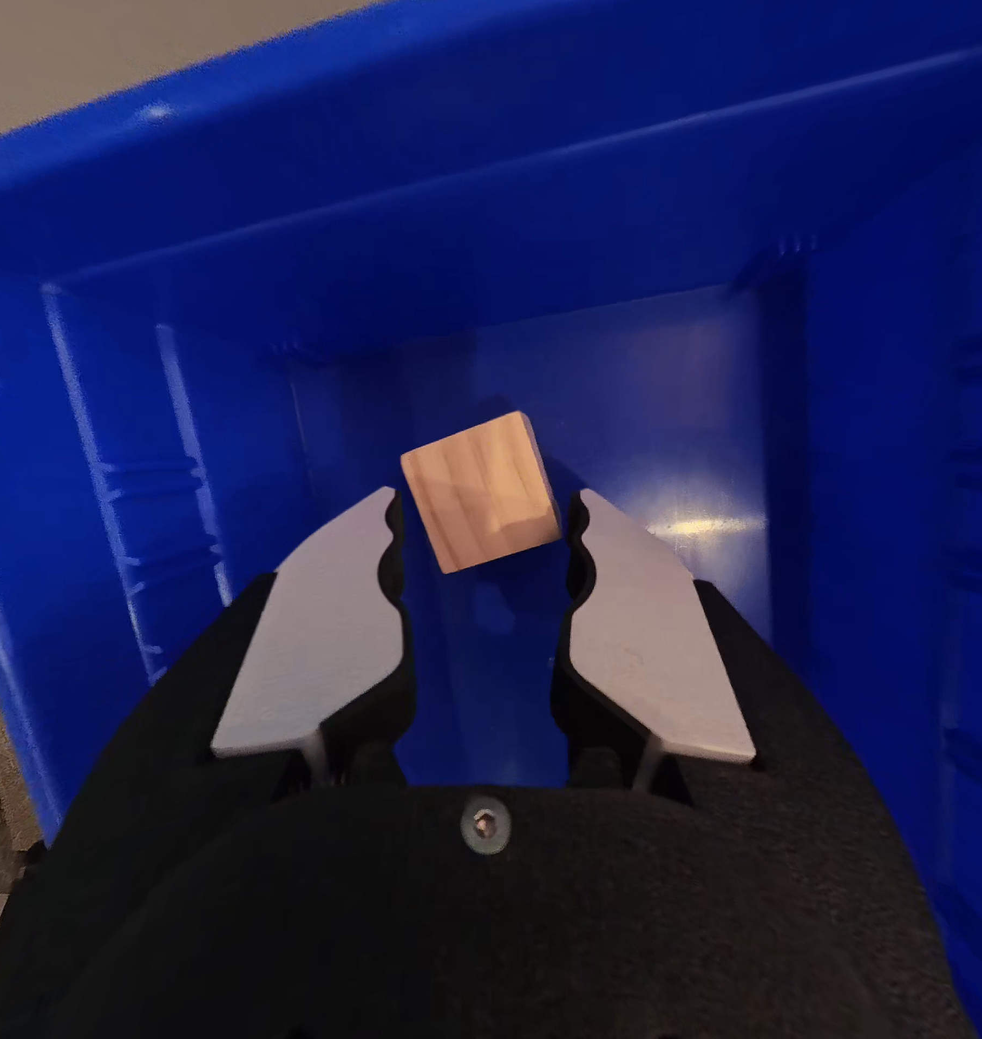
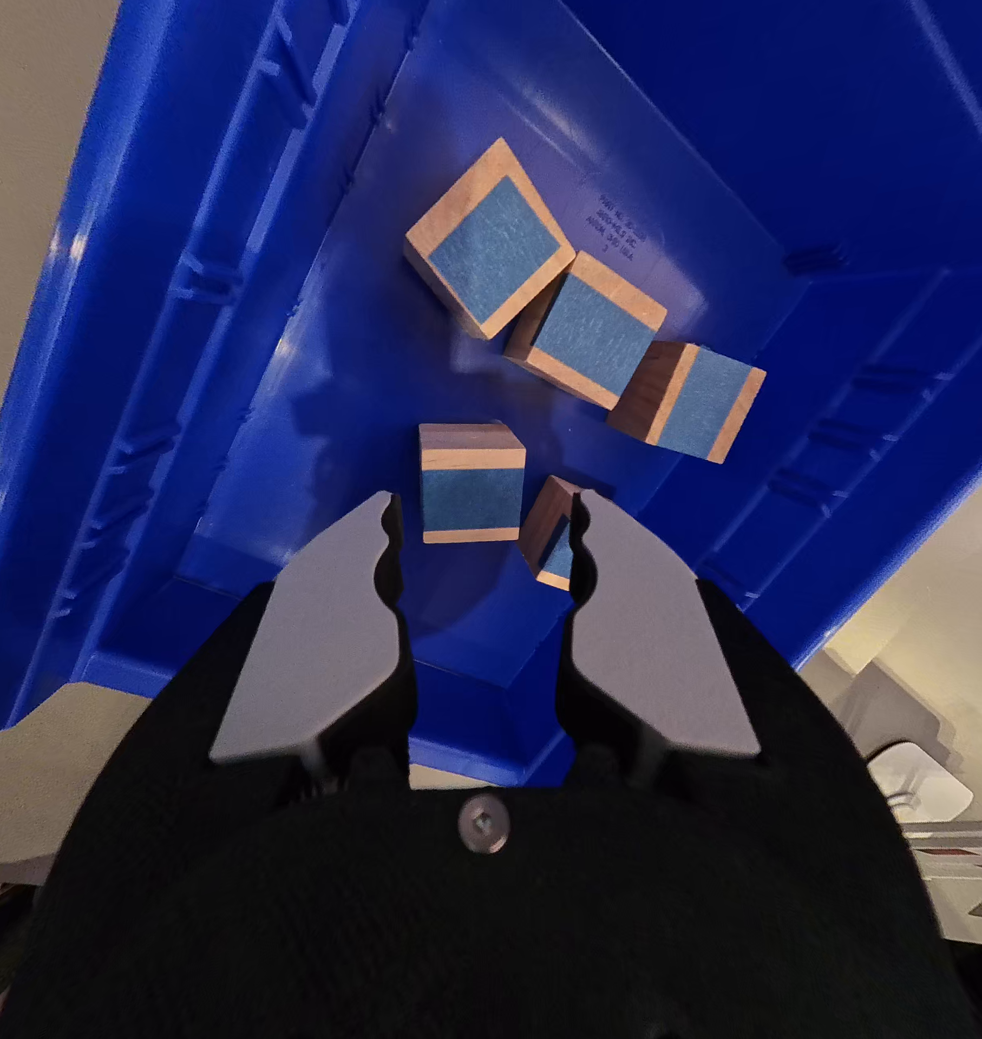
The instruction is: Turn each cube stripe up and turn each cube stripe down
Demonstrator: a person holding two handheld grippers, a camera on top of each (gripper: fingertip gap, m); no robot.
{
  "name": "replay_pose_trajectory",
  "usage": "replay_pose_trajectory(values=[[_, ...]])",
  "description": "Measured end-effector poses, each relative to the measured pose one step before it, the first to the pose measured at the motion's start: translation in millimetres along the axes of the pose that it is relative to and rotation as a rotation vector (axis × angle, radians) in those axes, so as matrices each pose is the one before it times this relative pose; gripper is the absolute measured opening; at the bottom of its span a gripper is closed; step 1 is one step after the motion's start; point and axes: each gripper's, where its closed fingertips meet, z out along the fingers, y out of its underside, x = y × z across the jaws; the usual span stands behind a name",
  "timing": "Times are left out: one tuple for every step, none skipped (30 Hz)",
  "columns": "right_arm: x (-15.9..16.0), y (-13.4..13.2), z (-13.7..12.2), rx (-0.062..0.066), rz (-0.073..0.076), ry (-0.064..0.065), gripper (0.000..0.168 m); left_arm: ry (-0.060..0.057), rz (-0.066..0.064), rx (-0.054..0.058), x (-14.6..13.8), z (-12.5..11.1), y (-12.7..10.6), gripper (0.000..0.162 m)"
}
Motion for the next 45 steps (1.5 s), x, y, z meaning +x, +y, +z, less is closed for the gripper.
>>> replay_pose_trajectory(values=[[0.00, 0.57, 0.55, -0.0035, -0.0001, 0.0000, 0.059, 0.0067, 0.0046, -0.0097, 1.01, 1.65, 1.50, 0.053], [0.10, 0.69, 0.36, -0.0036, -0.0020, 0.0021, 0.059, 0.0014, 0.0007, -0.0058, -0.11, 1.31, 0.93, 0.052], [0.17, 0.62, 0.09, -0.0027, -0.0027, 0.0033, 0.059, 0.0037, -0.0020, -0.0019, -0.06, 0.70, 0.38, 0.052], [0.11, 0.30, -0.11, -0.0009, -0.0035, 0.0036, 0.059, 0.0055, -0.0040, 0.0018, -0.03, -0.01, -0.28, 0.052], [-0.13, 0.05, -0.49, 0.0010, -0.0025, 0.0021, 0.058, 0.0043, 0.0006, -0.0006, 0.10, -0.08, 0.07, 0.052], [-0.49, -0.02, -0.47, 0.0010, -0.0009, -0.0002, 0.058, 0.0037, 0.0047, -0.0006, 0.05, -0.11, 0.27, 0.052], [0.02, -0.04, -0.72, 0.0010, 0.0000, 0.0021, 0.058, 0.0052, 0.0057, -0.0001, -0.06, -0.28, 0.02, 0.052], [0.44, -0.08, -0.96, 0.0020, 0.0005, 0.0049, 0.058, 0.0046, 0.0040, 0.0000, -0.44, -0.53, 0.24, 0.051], [0.65, -0.14, -1.16, 0.0030, 0.0014, 0.0052, 0.058, -0.0041, 0.0026, -0.0031, -1.61, -1.06, 0.63, 0.051], [0.96, -0.15, -1.43, 0.0043, 0.0027, 0.0051, 0.057, -0.0103, 0.0083, 0.0007, -2.09, -2.15, -0.01, 0.051], [1.24, -0.35, -1.70, 0.0057, 0.0042, 0.0067, 0.057, -0.0152, 0.0086, 0.0083, -2.50, -3.42, -0.99, 0.051], [1.76, -0.51, -1.88, 0.0066, 0.0057, 0.0092, 0.057, -0.0164, 0.0042, 0.0078, -2.46, -5.09, -1.21, 0.051], [2.04, -0.34, -2.46, 0.0069, 0.0083, 0.0105, 0.057, -0.0061, 0.0096, 0.0194, -0.79, -6.64, -3.06, 0.051], [2.70, -0.79, -2.84, 0.0090, 0.0112, 0.0148, 0.057, 0.0065, 0.0058, 0.0272, 0.51, -8.35, -4.14, 0.051], [3.48, -1.32, -3.69, 0.0129, 0.0128, 0.0202, 0.056, 0.0213, -0.0023, 0.0301, 2.07, -10.05, -4.66, 0.051], [4.08, -2.06, -4.72, 0.0181, 0.0132, 0.0248, 0.056, 0.0398, -0.0045, 0.0372, 4.42, -11.60, -5.50, 0.051], [4.20, -3.36, -5.85, 0.0249, 0.0139, 0.0271, 0.055, 0.0596, -0.0076, 0.0453, 7.41, -13.04, -6.62, 0.051], [4.05, -4.88, -6.94, 0.0327, 0.0139, 0.0293, 0.055, 0.0826, -0.0072, 0.0539, 11.63, -14.33, -7.77, 0.051], [4.05, -6.88, -8.36, 0.0424, 0.0094, 0.0340, 0.056, 0.1015, -0.0070, 0.0551, 15.57, -14.77, -8.07, 0.050], [3.72, -9.73, -9.69, 0.0575, 0.0029, 0.0395, 0.056, 0.1125, -0.0061, 0.0575, 19.21, -14.26, -8.68, 0.050], [1.78, -12.14, -10.70, 0.0677, -0.0023, 0.0354, 0.055, 0.1173, -0.0010, 0.0600, 21.94, -12.55, -9.19, 0.050], [-1.07, -13.92, -11.20, 0.0730, -0.0067, 0.0242, 0.055, 0.1151, 0.0052, 0.0537, 23.48, -9.70, -8.62, 0.050], [-4.07, -16.18, -11.32, 0.0817, -0.0123, 0.0134, 0.055, 0.1085, 0.0059, 0.0379, 23.31, -6.10, -6.51, 0.050], [-6.84, -19.89, -11.11, 0.0998, -0.0237, 0.0078, 0.056, 0.1032, 0.0073, 0.0258, 22.73, -2.62, -4.52, 0.050], [-10.88, -23.27, -10.18, 0.1182, -0.0401, -0.0032, 0.057, 0.0999, 0.0100, 0.0185, 21.73, 0.51, -3.30, 0.050], [-15.46, -24.34, -8.49, 0.1237, -0.0466, -0.0219, 0.057, 0.0997, 0.0047, 0.0121, 20.37, 3.14, -2.14, 0.050], [-19.41, -24.02, -6.06, 0.1220, -0.0363, -0.0404, 0.057, 0.0955, -0.0049, 0.0075, 18.17, 5.27, -1.20, 0.050], [-22.53, -23.87, -3.09, 0.1185, -0.0236, -0.0574, 0.059, 0.0882, -0.0094, 0.0057, 15.75, 7.01, -0.49, 0.050], [-23.82, -21.98, -0.30, 0.1078, -0.0118, -0.0658, 0.061, 0.0867, -0.0077, 0.0071, 14.34, 8.52, -0.26, 0.050], [-23.54, -19.64, 2.10, 0.0993, 0.0058, -0.0662, 0.062, 0.0732, -0.0138, -0.0030, 11.03, 9.61, 1.61, 0.050], [-23.04, -16.80, 3.64, 0.0900, 0.0158, -0.0665, 0.065, 0.0614, -0.0142, -0.0058, 8.28, 10.08, 2.23, 0.050], [-19.09, -13.29, 4.77, 0.0782, 0.0269, -0.0480, 0.067, 0.0653, -0.0119, 0.0002, 8.08, 10.08, 1.93, 0.050], [-14.83, -9.90, 4.86, 0.0662, 0.0343, -0.0275, 0.067, 0.0606, -0.0237, -0.0018, 6.37, 9.63, 2.40, 0.050], [-11.63, -6.99, 4.25, 0.0566, 0.0340, -0.0171, 0.068, 0.0494, -0.0267, -0.0100, 4.24, 9.32, 3.68, 0.050], [-8.40, -4.57, 3.05, 0.0454, 0.0256, -0.0061, 0.069, 0.0394, -0.0188, -0.0124, 2.80, 8.79, 4.08, 0.049], [-4.70, -3.04, 1.72, 0.0390, 0.0162, 0.0089, 0.069, 0.0188, -0.0143, -0.0144, 0.09, 8.52, 4.31, 0.049], [-2.25, -1.91, 0.32, 0.0301, 0.0069, 0.0173, 0.069, 0.0051, -0.0086, -0.0217, -1.37, 7.99, 5.16, 0.049], [-1.61, -1.77, -0.35, 0.0276, 0.0004, 0.0167, 0.069, 0.0086, 0.0011, -0.0144, -0.18, 7.29, 3.57, 0.049], [-2.51, -1.29, -0.41, 0.0217, -0.0035, 0.0065, 0.068, 0.0149, -0.0048, -0.0029, 0.91, 6.31, 2.04, 0.049], [-2.47, -0.73, -0.03, 0.0108, -0.0048, 0.0004, 0.068, 0.0146, -0.0137, -0.0113, 0.79, 5.35, 2.88, 0.049], [-2.21, 0.70, 0.65, -0.0022, -0.0046, -0.0028, 0.068, 0.0154, -0.0049, -0.0043, 1.29, 4.61, 1.93, 0.049], [-0.28, 2.58, 1.22, -0.0157, -0.0041, 0.0058, 0.068, 0.0161, -0.0055, -0.0008, 1.43, 3.83, 1.23, 0.049], [1.00, 2.19, 0.84, -0.0119, -0.0044, 0.0109, 0.068, 0.0030, -0.0080, -0.0076, -0.42, 3.12, 1.96, 0.049], [0.24, 1.50, 0.71, -0.0057, 0.0012, 0.0017, 0.067, -0.0033, 0.0029, -0.0012, -0.87, 2.49, 1.16, 0.049], [-0.19, 1.42, 0.31, -0.0044, 0.0070, -0.0035, 0.063, 0.0019, 0.0040, -0.0071, -0.02, 2.14, 1.30, 0.049]])
